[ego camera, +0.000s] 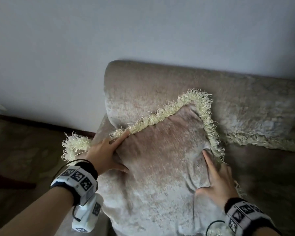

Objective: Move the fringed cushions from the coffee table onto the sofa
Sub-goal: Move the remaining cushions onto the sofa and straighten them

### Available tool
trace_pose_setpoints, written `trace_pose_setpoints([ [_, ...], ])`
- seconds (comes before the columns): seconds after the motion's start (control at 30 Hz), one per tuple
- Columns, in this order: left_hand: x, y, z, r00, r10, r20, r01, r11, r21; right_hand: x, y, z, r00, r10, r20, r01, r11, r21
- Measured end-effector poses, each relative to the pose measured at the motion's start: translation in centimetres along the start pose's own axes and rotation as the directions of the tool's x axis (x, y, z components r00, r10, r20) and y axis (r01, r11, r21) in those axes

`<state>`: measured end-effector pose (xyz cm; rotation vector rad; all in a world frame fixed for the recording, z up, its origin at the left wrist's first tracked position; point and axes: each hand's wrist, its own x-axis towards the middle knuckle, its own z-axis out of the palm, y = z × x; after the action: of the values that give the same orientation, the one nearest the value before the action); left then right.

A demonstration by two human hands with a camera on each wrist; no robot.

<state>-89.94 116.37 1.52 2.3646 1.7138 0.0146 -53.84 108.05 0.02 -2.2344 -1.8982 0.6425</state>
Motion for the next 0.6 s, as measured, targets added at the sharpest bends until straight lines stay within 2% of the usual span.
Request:
trace_pose_setpoints([
  [0.13, -4.1, -1.9, -0.7, 0.987, -0.140, -0.082, 0.130, 0.985, -0.117, 3.0, -5.0, -2.6, 0.988, -0.152, -0.031, 0.151, 0.987, -0.046],
  [0.27, -7.6, -2.8, -0.3, 0.941, -0.273, -0.199, 0.248, 0.958, -0.143, 5.1, -8.4, -3.2, 0.967, -0.255, 0.017, 0.253, 0.944, -0.210],
  [0.33, -7.9, -3.4, 0.1, 0.919, -0.331, -0.213, 0.312, 0.943, -0.117, 5.6, -9.4, -3.0, 0.959, -0.283, -0.008, 0.270, 0.922, -0.276],
  [0.4, -6.9, -3.8, 0.3, 0.904, -0.356, -0.235, 0.354, 0.934, -0.053, 5.6, -9.9, -2.4, 0.954, -0.286, -0.085, 0.249, 0.920, -0.303],
  [0.5, -5.4, -3.6, -0.7, 0.917, -0.300, -0.263, 0.321, 0.946, 0.039, 4.7, -8.6, -0.9, 0.940, -0.244, -0.237, 0.194, 0.957, -0.213],
  [0.6, -5.4, -2.2, -1.2, 0.962, -0.111, -0.250, 0.149, 0.979, 0.137, 2.9, -6.3, 0.7, 0.889, -0.314, -0.334, 0.312, 0.948, -0.060],
])
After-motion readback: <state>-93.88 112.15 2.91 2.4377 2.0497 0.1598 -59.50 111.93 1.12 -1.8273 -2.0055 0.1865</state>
